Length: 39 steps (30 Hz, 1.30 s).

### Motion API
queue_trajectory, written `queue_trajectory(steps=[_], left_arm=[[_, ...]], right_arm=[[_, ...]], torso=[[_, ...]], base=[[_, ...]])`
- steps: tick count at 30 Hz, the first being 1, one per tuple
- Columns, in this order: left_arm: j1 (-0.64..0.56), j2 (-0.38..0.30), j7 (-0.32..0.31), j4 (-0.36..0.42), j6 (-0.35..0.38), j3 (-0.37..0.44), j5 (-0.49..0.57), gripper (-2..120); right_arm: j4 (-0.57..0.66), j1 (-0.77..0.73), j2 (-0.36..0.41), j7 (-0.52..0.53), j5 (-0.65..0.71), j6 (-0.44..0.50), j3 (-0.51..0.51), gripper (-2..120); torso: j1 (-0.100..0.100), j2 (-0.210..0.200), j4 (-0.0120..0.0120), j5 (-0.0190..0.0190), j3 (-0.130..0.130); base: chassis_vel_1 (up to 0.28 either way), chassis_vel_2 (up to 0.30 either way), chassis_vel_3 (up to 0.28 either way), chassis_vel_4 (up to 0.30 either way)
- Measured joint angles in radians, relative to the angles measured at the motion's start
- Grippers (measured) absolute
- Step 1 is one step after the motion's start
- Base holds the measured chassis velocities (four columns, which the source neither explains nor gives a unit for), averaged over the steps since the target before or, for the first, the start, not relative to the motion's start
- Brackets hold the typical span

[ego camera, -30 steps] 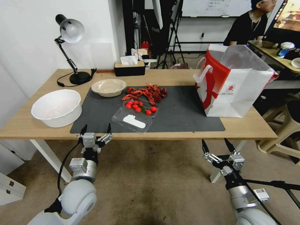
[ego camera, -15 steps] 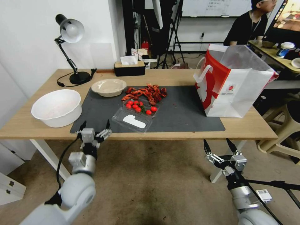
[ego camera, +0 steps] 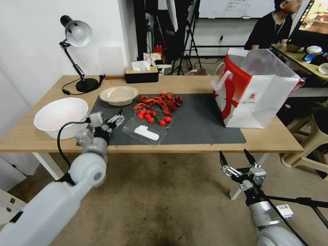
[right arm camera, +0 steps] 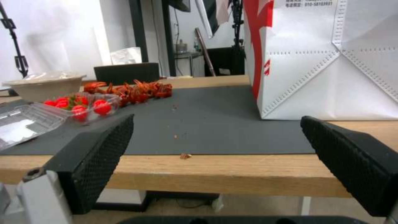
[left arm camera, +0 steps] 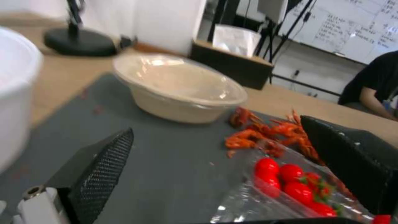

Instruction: Pick up the trash from the table and place it into the takeout bag.

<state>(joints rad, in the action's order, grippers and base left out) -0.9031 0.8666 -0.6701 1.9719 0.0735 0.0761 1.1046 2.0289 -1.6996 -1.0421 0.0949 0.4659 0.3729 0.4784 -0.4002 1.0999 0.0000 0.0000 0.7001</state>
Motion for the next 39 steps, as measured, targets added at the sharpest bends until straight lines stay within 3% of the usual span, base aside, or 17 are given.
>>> queue_trajectory(steps=[2,7,13,15,17,19,30,39], left_arm=[[0.064,0.017,-0.062,-0.018,0.05,-0.025,0.117,100],[0.147,0.043,-0.103,-0.069,0.065,-0.051,0.201,100],[0.289,0.098,-0.166,-0.197,0.077,-0.095,0.293,100],[0.371,0.148,-0.213,-0.283,0.105,-0.094,0.349,100],[0.384,0.157,-0.22,-0.299,0.109,-0.092,0.357,100],[0.43,0.189,-0.247,-0.369,0.125,-0.09,0.381,100],[0.455,0.204,-0.262,-0.412,0.133,-0.089,0.383,100],[0.498,0.23,-0.273,-0.496,0.135,-0.073,0.385,100]], right_arm=[[-0.001,0.003,0.001,0.001,0.0,-0.002,0.0,100],[-0.003,0.004,0.0,0.002,0.0,-0.003,0.001,100],[-0.009,0.006,0.0,0.004,0.0,-0.003,0.003,100],[-0.011,0.007,-0.002,0.004,0.0,-0.003,0.005,100],[-0.012,0.006,-0.002,0.004,0.0,-0.003,0.006,100],[-0.016,0.003,-0.004,0.003,0.0,0.001,0.009,100],[-0.019,0.001,-0.004,0.001,0.0,0.006,0.013,100],[-0.026,-0.002,-0.005,-0.001,0.001,0.012,0.02,100]], torso=[[0.0,0.0,0.0,0.0,0.0],[0.0,0.0,-0.0001,0.0002,0.0],[0.0,0.0,0.0,0.0003,0.0],[0.0,0.0,-0.0001,0.0001,0.0],[0.0,0.0,-0.0003,0.0003,0.0],[0.0,0.0,-0.0002,0.0001,0.0],[0.0,0.0,-0.0001,0.0,0.0],[0.0,0.0,-0.0001,0.0001,0.0]], base=[[0.0,0.0,0.0,0.0],[0.0,0.0,0.0,0.0],[0.0,0.0,0.0,0.0],[0.0,0.0,0.0,0.0],[0.0,0.0,0.0,0.0],[0.0,0.0,0.0,0.0],[0.0,0.0,0.0,0.0],[0.0,0.0,0.0,0.0]])
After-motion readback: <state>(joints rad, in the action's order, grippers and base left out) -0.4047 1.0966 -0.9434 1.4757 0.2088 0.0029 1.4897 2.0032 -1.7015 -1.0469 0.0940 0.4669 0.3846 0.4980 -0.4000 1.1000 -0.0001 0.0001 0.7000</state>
